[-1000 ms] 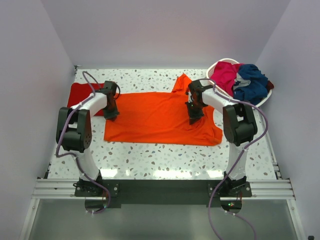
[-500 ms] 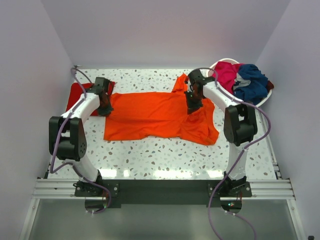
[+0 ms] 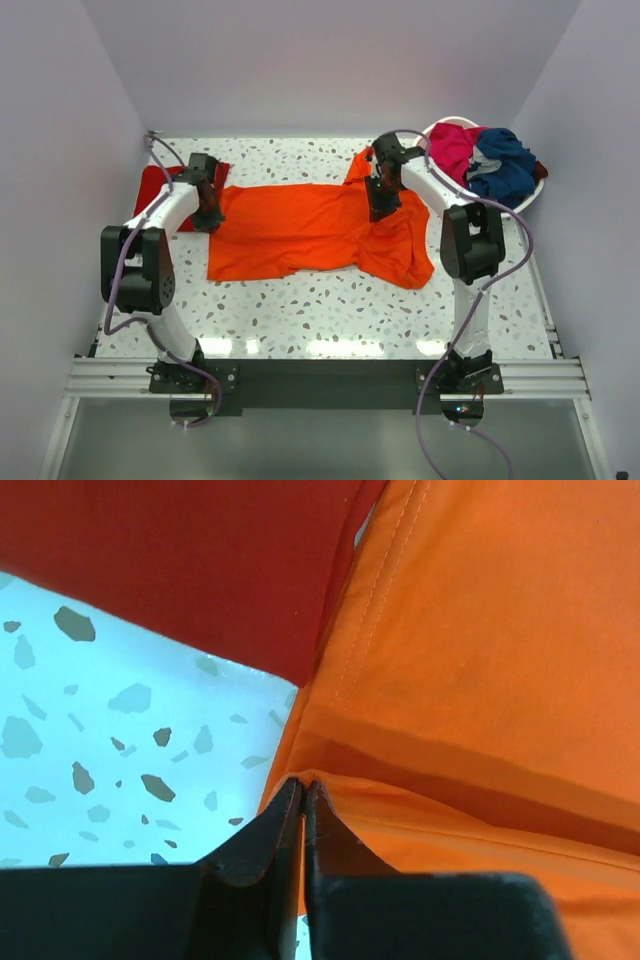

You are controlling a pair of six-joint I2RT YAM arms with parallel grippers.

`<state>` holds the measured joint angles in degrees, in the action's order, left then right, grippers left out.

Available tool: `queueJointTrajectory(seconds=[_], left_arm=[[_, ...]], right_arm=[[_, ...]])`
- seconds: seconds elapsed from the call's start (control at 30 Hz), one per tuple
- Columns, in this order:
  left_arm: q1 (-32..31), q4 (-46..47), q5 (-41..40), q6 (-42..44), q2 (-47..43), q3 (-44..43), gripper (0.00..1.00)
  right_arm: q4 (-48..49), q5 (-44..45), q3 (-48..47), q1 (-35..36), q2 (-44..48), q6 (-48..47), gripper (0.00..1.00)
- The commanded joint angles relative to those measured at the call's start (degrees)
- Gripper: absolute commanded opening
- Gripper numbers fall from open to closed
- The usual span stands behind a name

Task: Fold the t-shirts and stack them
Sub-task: Fold the tshirt

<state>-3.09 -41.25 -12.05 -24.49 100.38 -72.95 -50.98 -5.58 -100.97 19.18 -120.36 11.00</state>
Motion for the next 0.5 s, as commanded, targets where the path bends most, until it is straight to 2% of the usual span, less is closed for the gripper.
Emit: queueJointTrajectory(seconds=[0.0, 0.03, 0.07, 0.1, 0.13, 0.2, 0.33, 0.47], left_arm=[[0.54, 0.22, -0.07, 2.17, 2.19, -4.21, 0.15], [0.54, -0.05, -0.34, 1.91, 2.28, -4.66, 0.24], [0.46, -0.14, -0.51, 1.64, 2.02, -5.01, 0.33], [0.46, 0.03, -0.69, 1.03, 1.49, -5.10, 0.52], [0.37, 0.03, -0.69, 0.59, 0.88, -5.01, 0.60], [-0.33, 0.21, -0.78, -0.73, -1.14, -4.66, 0.73], [-3.58, 0.56, 1.75, -3.36, -4.83, -1.68, 0.82], [-5.17, 3.72, 7.30, -7.58, -10.53, 6.22, 0.86]], right_arm=[[-2.36, -0.22, -4.15, 0.24, -0.49, -0.55, 0.28], [-3.33, -0.04, -4.41, 0.16, 0.03, -0.55, 0.45], [-3.77, 0.66, -4.50, 0.16, 0.55, 0.06, 0.53], [-4.21, 1.45, -4.24, 0.07, 1.26, 0.50, 0.60], [-5.08, 2.85, -3.71, -0.11, 3.26, 1.03, 0.70], [-5.27, 3.04, -0.47, -1.07, 6.17, 2.79, 0.76], [-3.78, 2.33, 9.89, -4.41, 14.69, 5.60, 0.82], [-1.76, -1.35, 22.79, -8.97, 23.31, 6.84, 0.83]])
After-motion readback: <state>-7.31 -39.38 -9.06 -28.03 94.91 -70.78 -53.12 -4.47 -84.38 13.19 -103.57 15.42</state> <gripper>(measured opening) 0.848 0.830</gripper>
